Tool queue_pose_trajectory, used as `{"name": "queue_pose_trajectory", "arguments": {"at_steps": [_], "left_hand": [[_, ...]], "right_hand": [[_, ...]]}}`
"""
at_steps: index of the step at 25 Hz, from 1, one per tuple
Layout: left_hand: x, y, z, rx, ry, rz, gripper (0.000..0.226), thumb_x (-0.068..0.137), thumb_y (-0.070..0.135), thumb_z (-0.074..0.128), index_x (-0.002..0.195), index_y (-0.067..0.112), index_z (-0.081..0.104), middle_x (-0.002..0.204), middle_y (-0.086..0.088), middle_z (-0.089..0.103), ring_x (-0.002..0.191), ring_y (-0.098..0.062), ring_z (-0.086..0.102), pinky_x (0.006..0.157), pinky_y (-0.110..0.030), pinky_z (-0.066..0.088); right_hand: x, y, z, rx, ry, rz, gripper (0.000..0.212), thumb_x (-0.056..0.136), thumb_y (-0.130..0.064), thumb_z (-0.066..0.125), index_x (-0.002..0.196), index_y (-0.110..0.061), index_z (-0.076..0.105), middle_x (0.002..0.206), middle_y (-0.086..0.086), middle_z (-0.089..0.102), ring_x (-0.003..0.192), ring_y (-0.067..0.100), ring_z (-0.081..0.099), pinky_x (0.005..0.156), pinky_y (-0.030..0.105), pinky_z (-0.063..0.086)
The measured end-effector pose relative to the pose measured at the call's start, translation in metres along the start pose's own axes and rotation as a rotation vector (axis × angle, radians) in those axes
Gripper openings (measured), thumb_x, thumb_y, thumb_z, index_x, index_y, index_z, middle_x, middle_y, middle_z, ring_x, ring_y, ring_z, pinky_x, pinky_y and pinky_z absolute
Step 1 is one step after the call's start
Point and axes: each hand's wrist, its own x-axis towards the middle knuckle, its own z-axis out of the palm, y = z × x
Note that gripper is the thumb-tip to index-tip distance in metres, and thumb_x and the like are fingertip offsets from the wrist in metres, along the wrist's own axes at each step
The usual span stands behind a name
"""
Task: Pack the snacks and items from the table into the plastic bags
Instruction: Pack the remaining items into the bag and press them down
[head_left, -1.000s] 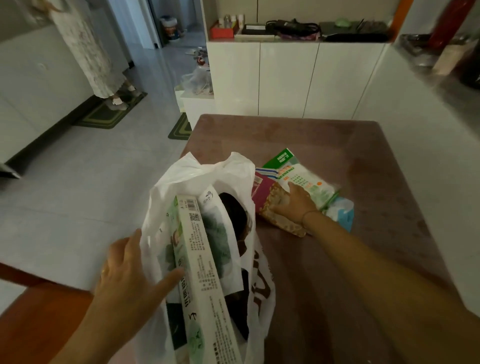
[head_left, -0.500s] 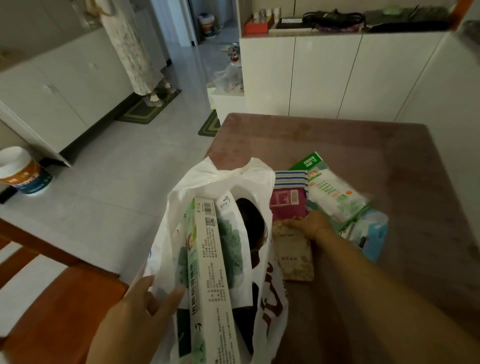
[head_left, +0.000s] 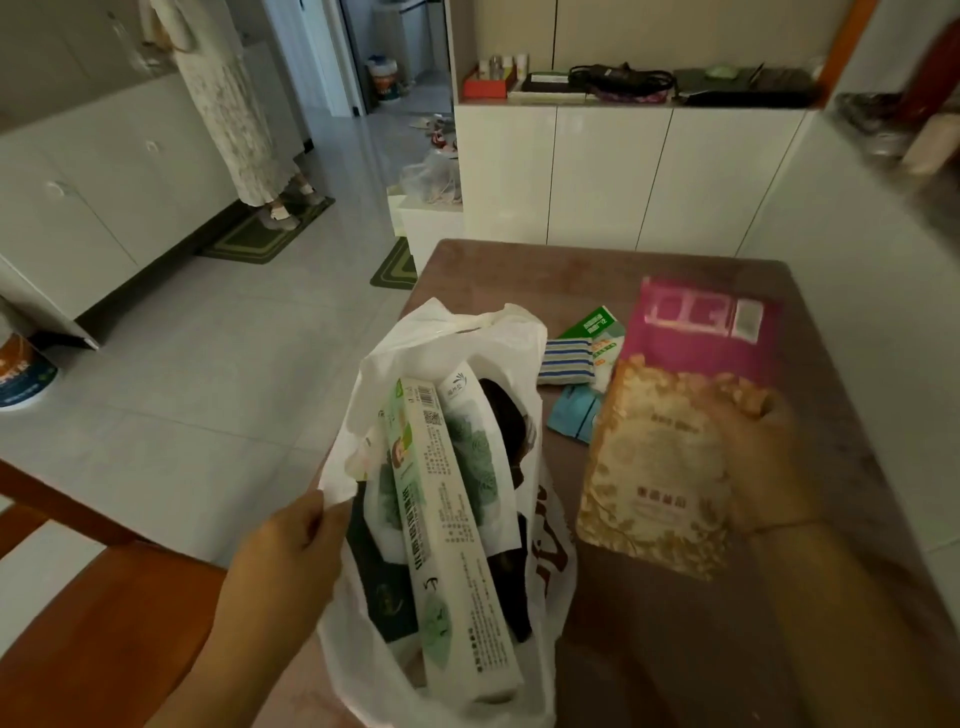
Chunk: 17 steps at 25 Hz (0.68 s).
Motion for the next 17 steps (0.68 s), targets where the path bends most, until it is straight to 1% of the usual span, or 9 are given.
{"name": "queue_pose_trajectory", "arguments": {"at_steps": [2, 4, 5, 8, 9, 11, 14, 16, 17], "left_hand": [[-0.001, 0.000, -0.012, -0.156, 0.062, 0.014, 0.032, 0.097, 0.025, 0.044, 0.072, 0.010, 0.059, 0.050, -0.006, 0.055, 0.044, -0.016, 0.051, 0.044, -0.019, 0.035], [-0.002, 0.000, -0.019, -0.287, 0.056, 0.003, 0.031, 0.098, 0.024, 0.040, 0.073, 0.015, 0.057, 0.051, -0.007, 0.053, 0.044, -0.015, 0.047, 0.043, -0.019, 0.034], [-0.002, -0.001, -0.022, -0.338, 0.043, 0.000, 0.032, 0.099, 0.026, 0.039, 0.074, 0.017, 0.057, 0.052, -0.007, 0.052, 0.045, -0.015, 0.046, 0.043, -0.019, 0.034], [-0.004, -0.005, -0.024, -0.448, 0.017, -0.029, 0.038, 0.099, 0.030, 0.037, 0.068, 0.019, 0.057, 0.043, 0.004, 0.053, 0.043, -0.012, 0.046, 0.041, -0.019, 0.036], [-0.004, -0.006, -0.024, -0.475, 0.007, -0.047, 0.039, 0.098, 0.031, 0.037, 0.067, 0.020, 0.057, 0.037, 0.006, 0.053, 0.043, -0.010, 0.046, 0.042, -0.019, 0.037], [-0.006, -0.007, -0.024, -0.517, -0.031, -0.059, 0.040, 0.097, 0.032, 0.037, 0.067, 0.021, 0.060, 0.034, 0.010, 0.054, 0.043, -0.009, 0.047, 0.044, -0.020, 0.037], [-0.007, -0.005, -0.024, -0.608, -0.086, -0.080, 0.039, 0.099, 0.027, 0.038, 0.072, 0.016, 0.063, 0.034, 0.009, 0.053, 0.032, -0.003, 0.046, 0.037, -0.015, 0.038], [-0.006, -0.003, -0.023, -0.633, -0.122, -0.081, 0.036, 0.099, 0.024, 0.038, 0.076, 0.011, 0.063, 0.034, 0.011, 0.054, 0.030, 0.000, 0.048, 0.033, -0.009, 0.036], [-0.005, -0.002, -0.022, -0.634, -0.130, -0.077, 0.036, 0.098, 0.024, 0.038, 0.077, 0.009, 0.063, 0.034, 0.012, 0.054, 0.030, 0.001, 0.049, 0.033, -0.008, 0.036]], "right_hand": [[-0.027, -0.028, 0.030, 0.019, -0.083, -0.130, 0.028, 0.077, -0.019, 0.071, 0.060, -0.034, 0.056, 0.060, -0.021, 0.063, 0.065, 0.001, 0.058, 0.073, 0.024, 0.050], [-0.055, -0.030, 0.066, -0.177, -0.260, -0.136, 0.016, 0.079, -0.020, 0.069, 0.073, -0.028, 0.056, 0.063, -0.018, 0.064, 0.065, -0.001, 0.058, 0.064, 0.015, 0.046], [-0.071, -0.026, 0.082, -0.312, -0.381, -0.082, 0.011, 0.081, -0.023, 0.067, 0.084, -0.025, 0.056, 0.072, -0.015, 0.064, 0.072, 0.004, 0.059, 0.064, 0.016, 0.046], [-0.108, -0.007, 0.111, -0.769, -0.753, 0.005, 0.028, 0.084, -0.041, 0.056, 0.102, -0.020, 0.050, 0.095, -0.002, 0.060, 0.089, 0.019, 0.059, 0.077, 0.031, 0.048], [-0.114, -0.003, 0.119, -0.846, -0.770, -0.023, 0.032, 0.085, -0.044, 0.053, 0.105, -0.019, 0.049, 0.097, 0.000, 0.059, 0.089, 0.021, 0.059, 0.076, 0.031, 0.046], [-0.117, 0.006, 0.140, -0.907, -0.644, -0.109, 0.044, 0.088, -0.044, 0.049, 0.119, -0.013, 0.044, 0.107, 0.006, 0.059, 0.096, 0.026, 0.059, 0.075, 0.030, 0.042], [-0.105, 0.032, 0.179, -0.854, -0.490, -0.135, 0.062, 0.089, -0.039, 0.048, 0.139, -0.011, 0.024, 0.133, 0.013, 0.047, 0.120, 0.033, 0.050, 0.097, 0.041, 0.044], [-0.101, 0.051, 0.197, -0.983, -0.497, -0.203, 0.073, 0.090, -0.038, 0.047, 0.147, -0.020, 0.004, 0.149, 0.013, 0.025, 0.138, 0.036, 0.026, 0.113, 0.052, 0.024], [-0.099, 0.059, 0.201, -1.051, -0.498, -0.245, 0.076, 0.091, -0.038, 0.046, 0.148, -0.025, -0.004, 0.154, 0.012, 0.015, 0.142, 0.035, 0.015, 0.114, 0.054, 0.014]]}}
